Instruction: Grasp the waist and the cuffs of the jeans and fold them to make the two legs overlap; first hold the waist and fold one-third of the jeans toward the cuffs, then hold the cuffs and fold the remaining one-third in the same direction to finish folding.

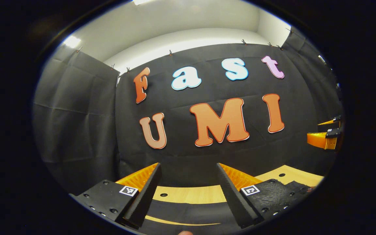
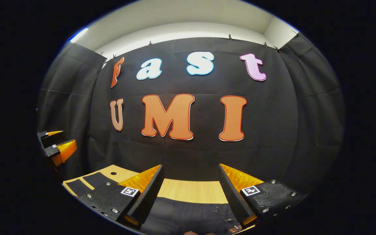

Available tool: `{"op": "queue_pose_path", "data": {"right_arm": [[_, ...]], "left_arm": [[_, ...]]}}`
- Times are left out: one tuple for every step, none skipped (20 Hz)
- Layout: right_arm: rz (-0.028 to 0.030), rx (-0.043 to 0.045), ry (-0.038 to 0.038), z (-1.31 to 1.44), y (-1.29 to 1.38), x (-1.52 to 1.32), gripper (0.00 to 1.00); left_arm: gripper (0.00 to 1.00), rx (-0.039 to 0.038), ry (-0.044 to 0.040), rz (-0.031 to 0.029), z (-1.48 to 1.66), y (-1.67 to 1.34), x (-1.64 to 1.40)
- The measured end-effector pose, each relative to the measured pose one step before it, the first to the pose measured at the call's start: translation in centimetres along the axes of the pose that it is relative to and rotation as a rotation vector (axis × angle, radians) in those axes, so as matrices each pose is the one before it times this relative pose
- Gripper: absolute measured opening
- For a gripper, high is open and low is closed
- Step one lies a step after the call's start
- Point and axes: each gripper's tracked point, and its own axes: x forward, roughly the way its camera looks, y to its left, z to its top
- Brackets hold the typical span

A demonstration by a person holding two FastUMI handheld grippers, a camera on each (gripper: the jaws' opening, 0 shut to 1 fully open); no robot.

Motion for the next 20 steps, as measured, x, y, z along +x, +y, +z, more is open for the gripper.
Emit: {"op": "queue_pose_path", "data": {"right_arm": [[-0.00863, 0.02139, 0.01957, -0.492, 1.131, -0.266, 1.0], [0.00269, 0.02116, 0.03261, -0.922, 1.524, -0.366, 0.98], [0.00055, 0.01172, 0.02281, -0.781, 1.389, -0.212, 1.0], [-0.00557, 0.00383, 0.00861, -0.224, 1.039, -0.253, 0.99], [-0.00383, -0.00307, 0.00187, -0.051, 1.101, -0.232, 1.0], [-0.0045, -0.00776, -0.00112, -0.084, 1.016, -0.228, 0.99], [-0.01317, -0.0164, -0.00635, 0.072, 1.084, -0.156, 0.99], [-0.03867, -0.02032, -0.00161, -0.085, 0.829, -0.027, 0.98], [-0.02385, -0.00672, 0.01118, -0.279, 0.109, 0.035, 0.99], [-0.03362, -0.00655, 0.01473, -0.434, -0.209, -0.223, 0.98], [-0.02952, -0.00468, 0.00849, -0.249, -0.567, -0.179, 0.98], [-0.03761, -0.00948, 0.01612, -0.396, -1.059, -0.015, 0.98], [-0.0317, -0.00705, 0.03104, -0.6, -1.11, -0.003, 1.0], [-0.01894, -0.00303, 0.02304, -0.635, -1.178, 0.111, 0.98], [-0.01939, -0.00453, 0.02489, -0.878, -1.464, 0.415, 0.98], [-0.0152, -0.00294, 0.02289, -0.823, -1.001, 0.604, 0.99], [-0.01228, -0.0002, 0.03379, -1.0, -0.809, 0.622, 0.98], [-0.00801, 0.00054, 0.03466, -0.983, -0.68, 0.699, 0.99], [-0.00771, 0.00648, 0.03792, -1.054, -0.472, 0.667, 0.99], [0.00393, 0.01477, 0.03301, -0.967, -0.256, 0.697, 0.99]], "left_arm": [[1.0, -0.00328, -0.00127, -0.03295, -0.201, 0.414, 0.166], [0.99, -0.0106, 0.00638, -0.0352, -0.674, 0.462, 0.303], [0.99, -0.0128, 0.00984, -0.02312, -0.842, 0.817, 0.383], [1.0, -0.01002, 0.01233, -0.01076, -0.564, 1.021, 0.222], [0.99, -0.00753, 0.00505, -0.00857, -0.54, 1.004, 0.271], [1.0, -0.00676, -0.00243, -0.00816, -0.245, 0.944, 0.12], [1.0, -0.00442, 0.00174, -0.01179, -0.388, 1.168, 0.167], [1.0, 0.00663, 0.0092, -0.01719, -0.923, 1.718, 0.21], [1.0, 0.00907, 0.00942, -0.00145, -0.55, 1.559, -0.072], [0.99, 0.00338, 0.01495, 0.00314, -0.74, 1.081, 0.005], [1.0, -0.00662, 0.02162, 0.00152, -0.984, 1.337, 0.043], [1.0, -0.00113, 0.01649, 0.00858, -0.611, 0.981, 0.365], [1.0, 0.00594, 0.02543, 0.02358, -1.017, 1.348, 0.282], [0.99, 0.0022, 0.01764, 0.0318, -0.784, 1.555, 0.508], [0.99, 0.00032, 0.02414, 0.03869, -0.716, 1.087, 0.543], [0.99, -0.00057, 0.02821, 0.03463, -0.829, 0.925, 0.129], [0.99, -0.00103, 0.02861, 0.0334, -0.706, 1.147, 0.092], [0.99, -0.00778, 0.02267, 0.02621, -1.064, 0.86, 0.318], [0.99, -0.01478, 0.02685, 0.01628, -0.861, 0.798, 0.376], [0.99, -0.0128, 0.03897, 0.02364, -1.035, 0.93, 0.05]]}}
